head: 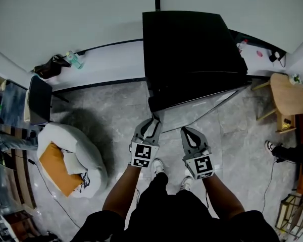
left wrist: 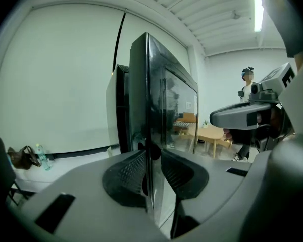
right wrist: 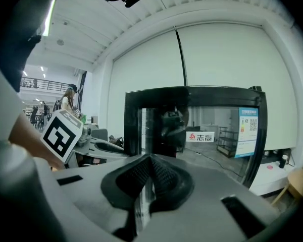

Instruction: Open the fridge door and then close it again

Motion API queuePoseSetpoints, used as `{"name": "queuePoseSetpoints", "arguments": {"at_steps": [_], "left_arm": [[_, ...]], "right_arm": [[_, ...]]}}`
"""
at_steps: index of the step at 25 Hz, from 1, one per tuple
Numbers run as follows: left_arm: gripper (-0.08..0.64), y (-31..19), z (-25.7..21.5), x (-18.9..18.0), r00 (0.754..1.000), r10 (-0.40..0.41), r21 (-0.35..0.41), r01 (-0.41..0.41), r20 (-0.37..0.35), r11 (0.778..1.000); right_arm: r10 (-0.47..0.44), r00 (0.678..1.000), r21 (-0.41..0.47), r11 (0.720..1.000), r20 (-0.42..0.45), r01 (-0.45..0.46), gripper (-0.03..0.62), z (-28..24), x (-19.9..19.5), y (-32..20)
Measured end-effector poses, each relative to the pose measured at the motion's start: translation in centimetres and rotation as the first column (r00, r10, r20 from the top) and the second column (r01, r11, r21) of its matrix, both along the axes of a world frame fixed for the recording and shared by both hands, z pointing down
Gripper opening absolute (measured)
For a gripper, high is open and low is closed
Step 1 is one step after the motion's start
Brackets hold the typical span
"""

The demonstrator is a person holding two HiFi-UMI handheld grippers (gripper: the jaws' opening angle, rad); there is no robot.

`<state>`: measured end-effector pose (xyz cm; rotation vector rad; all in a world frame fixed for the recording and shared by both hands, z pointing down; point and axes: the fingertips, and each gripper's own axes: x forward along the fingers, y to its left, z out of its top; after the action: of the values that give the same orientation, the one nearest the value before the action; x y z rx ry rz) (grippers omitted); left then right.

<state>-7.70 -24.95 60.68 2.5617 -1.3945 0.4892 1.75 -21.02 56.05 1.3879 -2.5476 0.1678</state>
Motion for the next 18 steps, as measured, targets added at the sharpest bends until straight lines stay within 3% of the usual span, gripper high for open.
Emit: {"name": "queuePoseSetpoints", "arguments": {"at_steps": [11,18], "left_arm": [[0.102,4.5,-0.1,1.4,0.996,-0.084,-0.020,0.084,-0.016,0.996],[0.092,7.4,-0.1,2.9,0.995,-0.098,-0.017,0.098,-0.009,0.995]], "right_arm": [[-0.028,0.999,0.006,1.000,0.016,0.028,0.009,-0.3,3.3,4.7],[-0.040,0.999,0.011,0.999,0.018,0.040,0.009,-0.6,5.1,7.4]]}}
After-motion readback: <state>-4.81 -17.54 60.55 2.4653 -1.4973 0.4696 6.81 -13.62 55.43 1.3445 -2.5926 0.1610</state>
